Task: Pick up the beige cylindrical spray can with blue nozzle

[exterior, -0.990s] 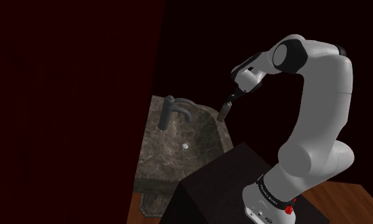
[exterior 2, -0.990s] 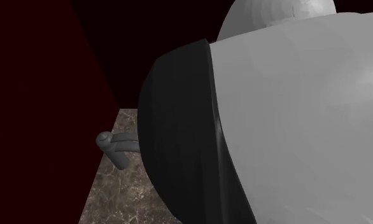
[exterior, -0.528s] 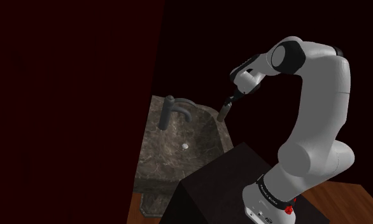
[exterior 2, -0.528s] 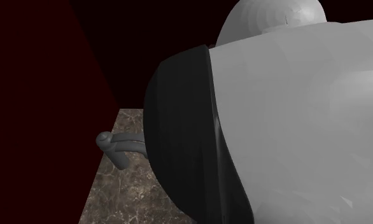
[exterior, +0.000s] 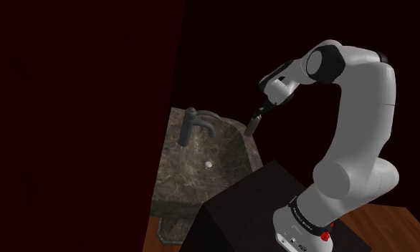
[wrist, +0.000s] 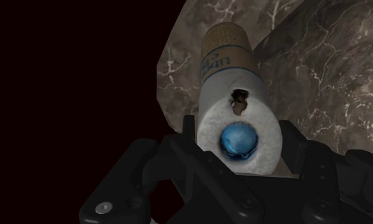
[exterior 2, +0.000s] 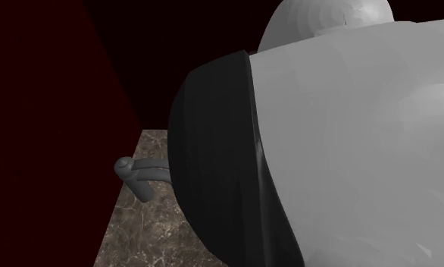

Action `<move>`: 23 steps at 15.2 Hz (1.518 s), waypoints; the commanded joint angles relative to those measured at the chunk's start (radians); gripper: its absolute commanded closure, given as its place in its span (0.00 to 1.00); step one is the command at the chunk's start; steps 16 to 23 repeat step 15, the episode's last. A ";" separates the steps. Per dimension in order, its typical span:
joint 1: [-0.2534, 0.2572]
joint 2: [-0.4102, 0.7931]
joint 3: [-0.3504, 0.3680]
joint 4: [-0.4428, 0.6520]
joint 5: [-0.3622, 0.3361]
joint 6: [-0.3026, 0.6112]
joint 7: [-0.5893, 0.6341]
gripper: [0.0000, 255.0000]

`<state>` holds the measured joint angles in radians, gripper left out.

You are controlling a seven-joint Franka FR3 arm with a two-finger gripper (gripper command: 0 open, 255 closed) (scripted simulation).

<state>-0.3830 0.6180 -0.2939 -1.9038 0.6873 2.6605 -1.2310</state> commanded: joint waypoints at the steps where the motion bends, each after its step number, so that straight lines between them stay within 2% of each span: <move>1: 0.008 -0.017 -0.011 -0.002 -0.013 -0.014 0.012 1.00; 13: 0.060 -0.134 -0.084 -0.018 -0.108 -0.110 0.096 1.00; 23: 0.060 -0.135 -0.085 -0.018 -0.109 -0.112 0.097 1.00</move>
